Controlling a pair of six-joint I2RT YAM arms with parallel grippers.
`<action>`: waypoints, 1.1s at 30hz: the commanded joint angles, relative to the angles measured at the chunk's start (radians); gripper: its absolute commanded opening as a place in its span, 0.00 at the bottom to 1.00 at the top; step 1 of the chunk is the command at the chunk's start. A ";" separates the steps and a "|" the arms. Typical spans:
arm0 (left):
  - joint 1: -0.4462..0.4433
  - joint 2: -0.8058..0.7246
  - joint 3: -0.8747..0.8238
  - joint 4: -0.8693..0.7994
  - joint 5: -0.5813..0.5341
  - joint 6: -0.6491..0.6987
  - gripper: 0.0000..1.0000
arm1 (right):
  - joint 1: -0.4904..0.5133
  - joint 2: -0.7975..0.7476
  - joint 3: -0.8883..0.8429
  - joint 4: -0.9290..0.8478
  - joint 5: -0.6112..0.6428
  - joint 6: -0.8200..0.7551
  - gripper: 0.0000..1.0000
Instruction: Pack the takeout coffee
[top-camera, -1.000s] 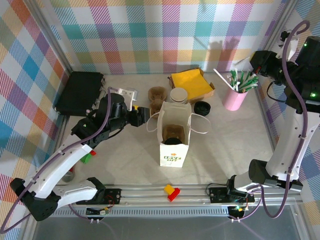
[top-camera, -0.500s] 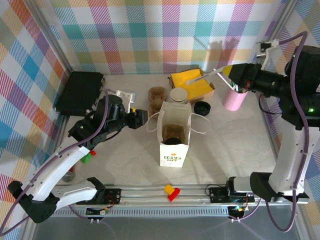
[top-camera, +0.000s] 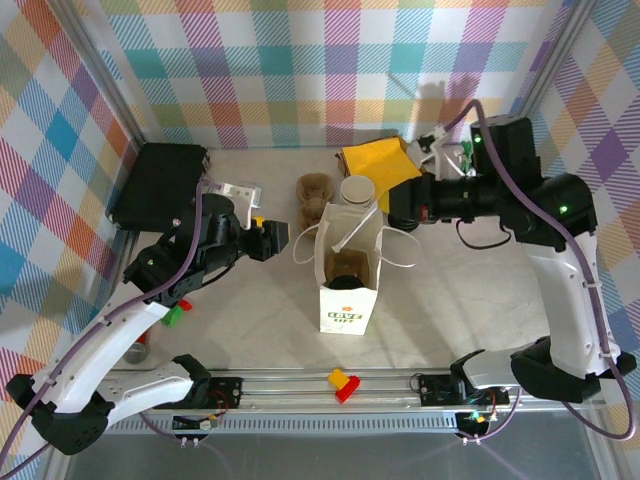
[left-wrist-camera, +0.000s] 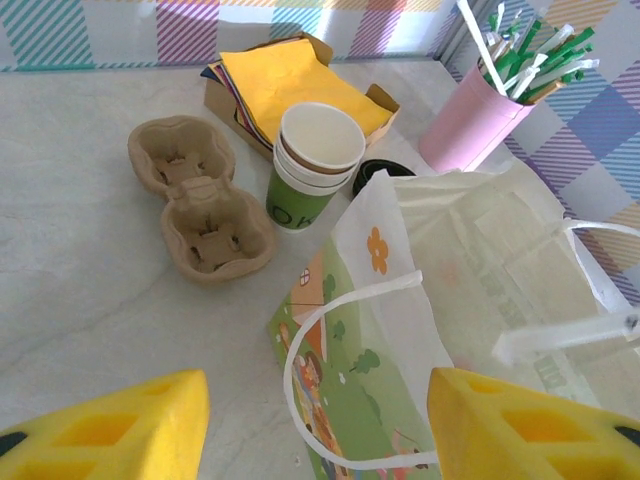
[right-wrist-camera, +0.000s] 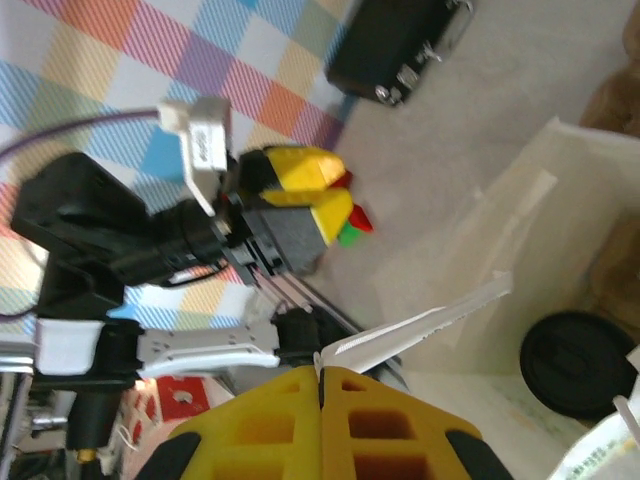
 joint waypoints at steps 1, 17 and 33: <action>0.008 -0.020 -0.007 -0.025 -0.009 -0.009 0.59 | 0.057 -0.009 -0.027 -0.057 0.132 -0.032 0.00; 0.008 -0.026 -0.022 -0.030 -0.005 -0.021 0.59 | 0.388 0.047 -0.204 0.067 0.478 0.009 0.27; 0.008 -0.030 -0.022 -0.043 -0.010 -0.028 0.59 | 0.166 0.186 0.106 -0.055 0.595 -0.138 0.53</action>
